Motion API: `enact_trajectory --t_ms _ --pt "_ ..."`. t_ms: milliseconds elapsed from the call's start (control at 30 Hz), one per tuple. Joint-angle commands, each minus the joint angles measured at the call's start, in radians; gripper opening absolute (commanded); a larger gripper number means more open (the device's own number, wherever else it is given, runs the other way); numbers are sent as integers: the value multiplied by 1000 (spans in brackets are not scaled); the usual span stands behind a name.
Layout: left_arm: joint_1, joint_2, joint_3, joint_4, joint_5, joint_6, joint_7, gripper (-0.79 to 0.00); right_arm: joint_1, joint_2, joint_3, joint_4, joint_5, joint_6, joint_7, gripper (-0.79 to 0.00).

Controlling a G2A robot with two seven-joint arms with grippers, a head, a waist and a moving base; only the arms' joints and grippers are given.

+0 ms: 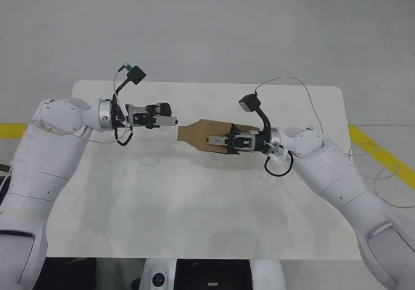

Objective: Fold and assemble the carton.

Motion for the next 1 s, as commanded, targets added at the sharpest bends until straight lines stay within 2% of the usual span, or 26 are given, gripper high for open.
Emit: enact_trajectory --t_ms 0,233,533,967 --pt "7 1 7 -16 23 -5 6 0 4 -5 -1 10 -5 -1 -1 -785" --pt "14 4 18 -40 73 -16 20 0 15 -24 2 29 -12 -7 -7 -785" --pt "4 5 25 9 144 -1 73 0 19 -32 19 10 -20 -10 -10 -785" --pt "-8 -1 44 48 111 7 69 0 14 -30 35 -57 -15 -11 -11 -785"
